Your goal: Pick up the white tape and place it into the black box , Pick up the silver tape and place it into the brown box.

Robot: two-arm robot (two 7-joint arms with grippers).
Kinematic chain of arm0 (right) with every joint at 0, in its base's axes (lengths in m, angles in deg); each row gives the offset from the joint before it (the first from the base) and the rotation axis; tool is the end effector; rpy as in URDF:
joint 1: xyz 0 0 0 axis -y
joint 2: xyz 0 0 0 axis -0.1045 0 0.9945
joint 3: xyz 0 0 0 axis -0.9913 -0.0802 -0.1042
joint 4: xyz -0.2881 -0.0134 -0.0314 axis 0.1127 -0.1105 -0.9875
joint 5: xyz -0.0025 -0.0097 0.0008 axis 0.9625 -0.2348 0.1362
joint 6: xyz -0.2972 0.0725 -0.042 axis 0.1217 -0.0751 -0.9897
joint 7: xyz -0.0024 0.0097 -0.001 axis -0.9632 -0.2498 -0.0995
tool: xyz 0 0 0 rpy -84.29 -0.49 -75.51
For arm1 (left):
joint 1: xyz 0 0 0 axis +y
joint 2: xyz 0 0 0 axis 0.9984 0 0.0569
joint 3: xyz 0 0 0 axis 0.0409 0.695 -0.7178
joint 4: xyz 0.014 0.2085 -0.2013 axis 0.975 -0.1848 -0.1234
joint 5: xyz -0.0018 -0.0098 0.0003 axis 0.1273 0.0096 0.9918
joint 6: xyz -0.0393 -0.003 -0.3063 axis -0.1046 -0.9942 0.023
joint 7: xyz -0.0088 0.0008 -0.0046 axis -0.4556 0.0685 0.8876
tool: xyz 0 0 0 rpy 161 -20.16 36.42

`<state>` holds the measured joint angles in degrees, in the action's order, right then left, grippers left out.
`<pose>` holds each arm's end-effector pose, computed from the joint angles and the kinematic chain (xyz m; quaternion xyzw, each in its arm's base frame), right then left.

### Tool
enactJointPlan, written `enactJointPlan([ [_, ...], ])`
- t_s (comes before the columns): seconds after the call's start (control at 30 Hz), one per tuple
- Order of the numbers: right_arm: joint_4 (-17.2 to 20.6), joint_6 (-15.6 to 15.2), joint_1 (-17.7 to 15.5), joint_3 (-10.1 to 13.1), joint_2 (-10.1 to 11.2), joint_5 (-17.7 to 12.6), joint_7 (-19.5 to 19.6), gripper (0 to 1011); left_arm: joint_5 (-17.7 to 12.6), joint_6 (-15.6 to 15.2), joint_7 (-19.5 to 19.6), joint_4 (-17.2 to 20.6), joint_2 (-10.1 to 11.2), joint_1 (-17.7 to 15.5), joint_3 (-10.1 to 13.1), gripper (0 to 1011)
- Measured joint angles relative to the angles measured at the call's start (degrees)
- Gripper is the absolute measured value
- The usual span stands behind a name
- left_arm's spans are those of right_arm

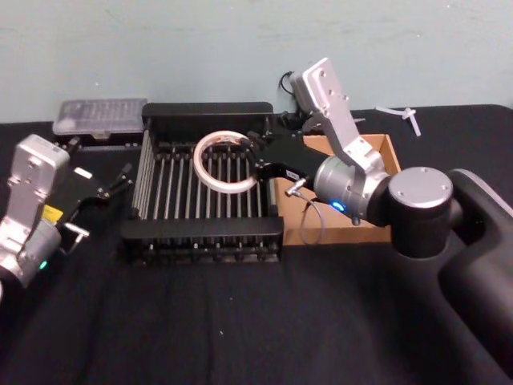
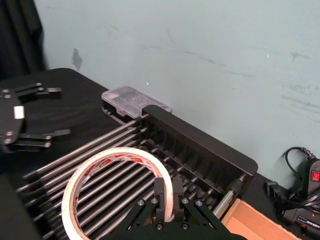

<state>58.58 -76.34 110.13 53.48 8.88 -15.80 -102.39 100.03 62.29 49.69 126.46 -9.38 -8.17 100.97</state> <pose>0.4228 0.0683 -0.2397 -0.1253 -0.0051 -0.4093 0.9037 0.3581 0.0826 -0.3023 0.1416 -0.1324 0.5799 0.7913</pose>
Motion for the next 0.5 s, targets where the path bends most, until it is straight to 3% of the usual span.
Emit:
enactJointPlan([
  [0.2, -4.6, -0.31, 1.83, 0.23, -2.76, 1.31, 1.17, 99, 0.0, 0.0, 0.0, 0.0, 0.0, 0.0, 0.0, 1001],
  [0.5, -7.77, -0.75, 2.78, 0.41, -4.4, 2.8, 1.22, 99, 0.0, 0.0, 0.0, 0.0, 0.0, 0.0, 0.0, 1001],
])
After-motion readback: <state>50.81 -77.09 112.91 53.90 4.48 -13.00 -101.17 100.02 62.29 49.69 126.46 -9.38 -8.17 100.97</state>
